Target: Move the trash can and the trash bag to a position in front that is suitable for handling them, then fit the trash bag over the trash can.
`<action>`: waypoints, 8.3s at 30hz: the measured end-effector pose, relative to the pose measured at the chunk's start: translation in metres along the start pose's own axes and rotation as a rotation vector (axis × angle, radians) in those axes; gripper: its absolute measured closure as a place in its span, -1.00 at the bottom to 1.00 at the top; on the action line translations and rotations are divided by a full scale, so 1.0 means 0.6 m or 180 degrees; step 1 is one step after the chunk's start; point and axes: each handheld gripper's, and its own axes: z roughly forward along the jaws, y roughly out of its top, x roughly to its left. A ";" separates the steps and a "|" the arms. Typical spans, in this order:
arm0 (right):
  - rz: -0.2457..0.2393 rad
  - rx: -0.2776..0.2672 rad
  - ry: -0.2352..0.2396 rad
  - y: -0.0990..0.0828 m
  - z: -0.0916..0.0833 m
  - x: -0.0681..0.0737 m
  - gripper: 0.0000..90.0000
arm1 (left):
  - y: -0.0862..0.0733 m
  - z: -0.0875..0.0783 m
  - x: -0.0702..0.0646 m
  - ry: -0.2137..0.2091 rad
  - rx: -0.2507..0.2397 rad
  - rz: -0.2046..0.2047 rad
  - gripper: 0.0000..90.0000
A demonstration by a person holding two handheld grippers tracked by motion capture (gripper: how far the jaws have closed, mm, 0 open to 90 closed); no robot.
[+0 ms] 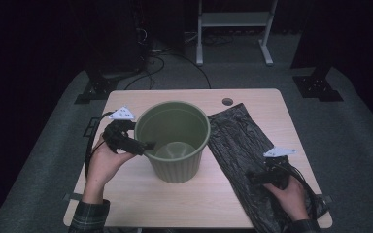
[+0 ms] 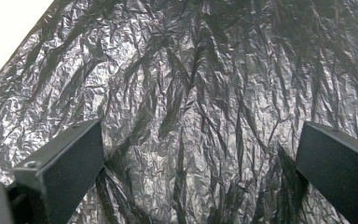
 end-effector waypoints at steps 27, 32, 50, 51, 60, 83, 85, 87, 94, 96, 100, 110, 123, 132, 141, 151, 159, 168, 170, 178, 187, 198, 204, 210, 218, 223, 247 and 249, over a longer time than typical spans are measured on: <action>0.0005 0.0001 0.0001 0.000 0.000 0.000 -0.99 | 0.007 -0.026 -0.035 0.0028 -0.0286 0.0036 -1.00; 0.0007 0.0000 0.0001 0.000 0.000 0.000 -0.99 | 0.014 -0.062 -0.040 0.0073 -0.0406 0.0043 -1.00; -0.0005 0.0004 0.0013 -0.002 -0.002 0.000 -0.99 | -0.056 -0.136 -0.059 0.0159 -0.0371 -0.0007 -1.00; -0.0005 0.0004 0.0013 -0.002 -0.002 0.000 -0.99 | -0.061 -0.134 -0.060 0.0172 -0.0354 0.0003 -1.00; -0.0008 0.0003 0.0013 -0.002 -0.002 0.000 -0.99 | -0.108 -0.103 -0.057 0.0288 -0.0315 -0.0014 -1.00; -0.0003 0.0002 0.0016 -0.002 -0.002 0.000 -0.99 | -0.205 0.045 -0.019 0.0295 -0.0067 -0.0093 -1.00; -0.0003 0.0002 0.0016 -0.002 -0.002 0.000 -0.99 | -0.212 0.057 -0.018 0.0297 -0.0004 -0.0085 -1.00; -0.0002 0.0003 0.0016 -0.002 -0.002 0.000 -0.99 | -0.219 0.070 -0.018 0.0300 0.0069 -0.0078 -1.00; -0.0004 0.0002 0.0016 -0.002 -0.002 0.000 -0.99 | -0.235 0.103 -0.019 0.0253 0.0202 -0.0042 -1.00; -0.0004 0.0001 0.0016 -0.002 -0.002 0.000 -0.99 | -0.240 0.108 -0.018 0.0274 0.0227 -0.0040 -1.00; -0.0006 0.0002 0.0017 -0.002 -0.002 0.000 -0.99 | -0.250 0.116 -0.017 0.0259 0.0294 -0.0061 -1.00; -0.0021 0.0053 0.0031 0.001 -0.003 -0.002 -0.99 | -0.253 0.125 -0.020 0.0280 0.0275 -0.0003 -1.00; 0.0118 0.0042 -0.0190 0.005 -0.034 -0.050 -0.97 | -0.253 0.125 -0.020 0.0272 0.0275 0.0003 -1.00; 0.0390 0.0164 -0.0205 -0.007 -0.027 -0.094 -0.96 | -0.253 0.125 -0.020 0.0272 0.0275 0.0004 -1.00; 0.0359 0.0122 -0.0012 -0.003 -0.025 -0.085 -0.82 | -0.253 0.125 -0.020 0.0272 0.0275 0.0003 -1.00; 0.0035 0.0079 -0.0009 0.008 -0.017 -0.050 -0.22 | -0.253 0.125 -0.020 0.0272 0.0275 0.0004 -1.00; -0.0103 0.0010 0.0171 0.015 -0.013 -0.028 0.70 | -0.253 0.125 -0.020 0.0272 0.0275 0.0004 -1.00; -0.0198 0.0035 0.0456 0.026 -0.002 -0.004 0.98 | -0.253 0.124 -0.019 0.0268 0.0275 0.0008 -1.00; -0.0259 0.0053 0.0501 0.028 -0.001 0.004 0.97 | -0.253 0.124 -0.019 0.0268 0.0274 0.0008 -1.00; -0.0327 0.0128 0.0599 0.035 0.001 0.021 0.79 | -0.253 0.124 -0.019 0.0268 0.0275 0.0008 -1.00; -0.0107 0.0080 0.0627 0.047 0.009 0.033 -0.46 | -0.253 0.124 -0.019 0.0268 0.0274 0.0008 -1.00; -0.0049 0.0001 0.0430 0.072 0.035 0.067 -0.78 | -0.253 0.124 -0.019 0.0265 0.0271 0.0010 -1.00; 0.0017 -0.0039 0.0237 0.063 0.018 0.057 -0.78 | -0.253 0.124 -0.019 0.0262 0.0274 0.0015 -1.00; 0.0267 -0.0067 0.0012 0.041 -0.010 0.008 -0.78 | -0.253 0.124 -0.019 0.0262 0.0274 0.0015 -1.00; 0.0412 0.0059 -0.0052 0.027 -0.007 -0.017 -0.78 | -0.253 0.124 -0.019 0.0261 0.0274 0.0015 -1.00; 0.0383 0.0088 0.0118 0.028 0.005 -0.006 -0.79 | -0.253 0.124 -0.019 0.0262 0.0274 0.0015 -1.00; -0.0223 0.0163 0.0237 0.087 0.071 0.130 -0.78 | -0.253 0.124 -0.019 0.0260 0.0273 0.0017 -1.00; -0.0224 0.0160 0.0235 0.087 0.071 0.130 -0.78 | -0.253 0.124 -0.019 0.0260 0.0273 0.0017 -1.00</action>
